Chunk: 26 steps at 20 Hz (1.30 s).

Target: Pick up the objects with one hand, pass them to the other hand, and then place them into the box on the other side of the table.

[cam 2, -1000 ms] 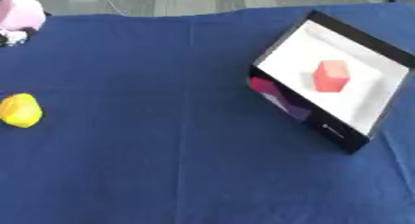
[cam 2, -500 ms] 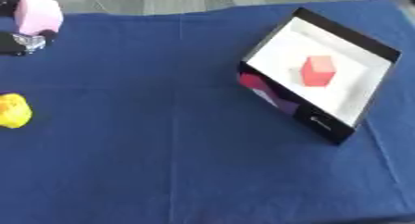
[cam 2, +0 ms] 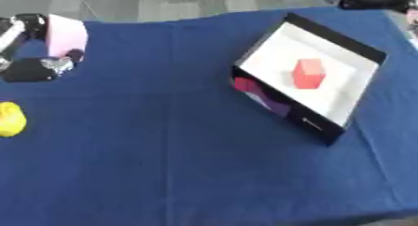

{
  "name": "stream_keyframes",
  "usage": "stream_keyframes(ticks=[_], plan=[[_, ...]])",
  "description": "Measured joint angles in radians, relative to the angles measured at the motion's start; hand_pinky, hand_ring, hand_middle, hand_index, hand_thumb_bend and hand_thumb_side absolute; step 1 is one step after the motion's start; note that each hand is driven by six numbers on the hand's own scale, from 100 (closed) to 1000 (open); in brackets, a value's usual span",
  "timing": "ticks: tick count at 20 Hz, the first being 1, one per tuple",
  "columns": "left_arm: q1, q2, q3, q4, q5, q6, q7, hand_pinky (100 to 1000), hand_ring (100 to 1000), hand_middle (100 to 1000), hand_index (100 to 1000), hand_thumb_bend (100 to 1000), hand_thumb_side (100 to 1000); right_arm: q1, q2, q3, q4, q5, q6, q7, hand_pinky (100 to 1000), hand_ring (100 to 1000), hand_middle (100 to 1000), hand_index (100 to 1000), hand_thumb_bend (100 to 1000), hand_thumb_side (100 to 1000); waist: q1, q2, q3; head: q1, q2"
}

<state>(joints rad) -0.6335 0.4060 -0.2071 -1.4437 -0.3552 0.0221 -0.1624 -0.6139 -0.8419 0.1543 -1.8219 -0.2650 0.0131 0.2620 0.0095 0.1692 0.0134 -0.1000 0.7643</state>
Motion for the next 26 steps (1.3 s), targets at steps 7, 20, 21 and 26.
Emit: stream_keyframes(ticks=[7,20,21,26], plan=[[0.012,-0.057,-0.013,-0.001,-0.015,-0.056,0.04,781,705,669,547,100,408,-0.04,0.024,0.052,0.003,0.092,0.006,0.042,964,1000,1000,1000,100,122,-0.011,0.0,-0.002,-0.017,0.0],[-0.009,-0.142,-0.043,-0.001,-0.176,-0.087,0.077,775,697,659,541,100,344,-0.08,0.083,0.119,-0.006,0.171,0.032,0.129,967,1000,1000,1000,100,100,-0.011,0.0,0.023,-0.059,0.0],[-0.012,-0.149,-0.044,0.0,-0.187,-0.091,0.078,775,697,659,541,100,341,-0.082,0.087,0.124,-0.009,0.176,0.032,0.141,971,1000,1000,1000,100,100,-0.011,0.0,0.026,-0.062,0.0],[-0.025,-0.176,-0.052,0.009,-0.217,-0.104,0.079,776,696,659,541,100,337,-0.089,0.099,0.139,-0.015,0.197,0.017,0.21,993,1000,1000,1000,100,100,-0.011,0.0,0.034,-0.071,0.0]])
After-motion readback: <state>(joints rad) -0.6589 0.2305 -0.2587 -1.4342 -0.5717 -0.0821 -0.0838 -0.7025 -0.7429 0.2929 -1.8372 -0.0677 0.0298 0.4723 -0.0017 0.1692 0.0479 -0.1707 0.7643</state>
